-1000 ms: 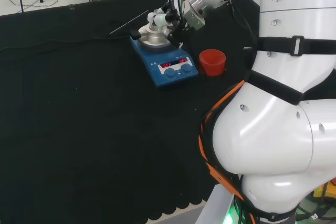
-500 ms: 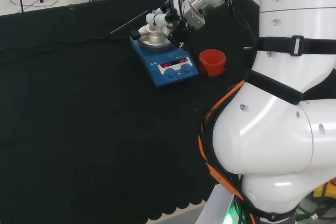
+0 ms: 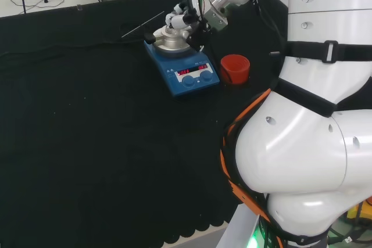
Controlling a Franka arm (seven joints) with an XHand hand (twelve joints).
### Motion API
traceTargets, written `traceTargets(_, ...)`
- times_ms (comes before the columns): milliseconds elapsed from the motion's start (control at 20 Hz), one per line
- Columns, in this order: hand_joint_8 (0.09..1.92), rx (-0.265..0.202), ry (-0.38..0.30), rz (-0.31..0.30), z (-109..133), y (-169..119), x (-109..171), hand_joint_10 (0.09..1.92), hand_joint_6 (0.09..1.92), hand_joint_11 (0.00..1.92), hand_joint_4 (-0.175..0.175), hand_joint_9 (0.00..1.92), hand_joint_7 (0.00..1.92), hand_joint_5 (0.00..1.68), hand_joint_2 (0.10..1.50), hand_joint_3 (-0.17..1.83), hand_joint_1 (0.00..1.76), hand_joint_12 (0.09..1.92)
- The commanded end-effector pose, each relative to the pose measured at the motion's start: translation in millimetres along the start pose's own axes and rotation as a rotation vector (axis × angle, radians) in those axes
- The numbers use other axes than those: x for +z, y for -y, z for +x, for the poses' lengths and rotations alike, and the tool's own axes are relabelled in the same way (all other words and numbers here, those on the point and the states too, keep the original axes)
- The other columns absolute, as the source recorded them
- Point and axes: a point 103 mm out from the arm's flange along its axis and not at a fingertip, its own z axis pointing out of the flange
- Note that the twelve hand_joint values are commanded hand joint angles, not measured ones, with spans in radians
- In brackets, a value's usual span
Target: Place the round-bottom flask on the heater.
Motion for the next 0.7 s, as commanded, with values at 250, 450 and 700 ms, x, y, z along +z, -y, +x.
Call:
traceTargets(250, 0.67, -0.011, 0.002, -0.025, 4.0, 8.8, -20.9, 0.68, 0.84, 0.21, -0.066, 0.61, 0.35, 0.72, 0.54, 0.81, 1.05, 1.36)
traceTargets(450, 0.67, -0.020, 0.015, -0.040, 8.2, 18.1, -35.5, 0.68, 0.84, 0.21, -0.067, 0.60, 0.35, 0.72, 0.53, 0.81, 1.05, 1.36)
traceTargets(700, 0.67, -0.038, 0.063, -0.038, 11.7, 37.1, -52.4, 0.68, 0.84, 0.20, -0.066, 0.60, 0.34, 0.71, 0.53, 0.81, 1.04, 1.36)
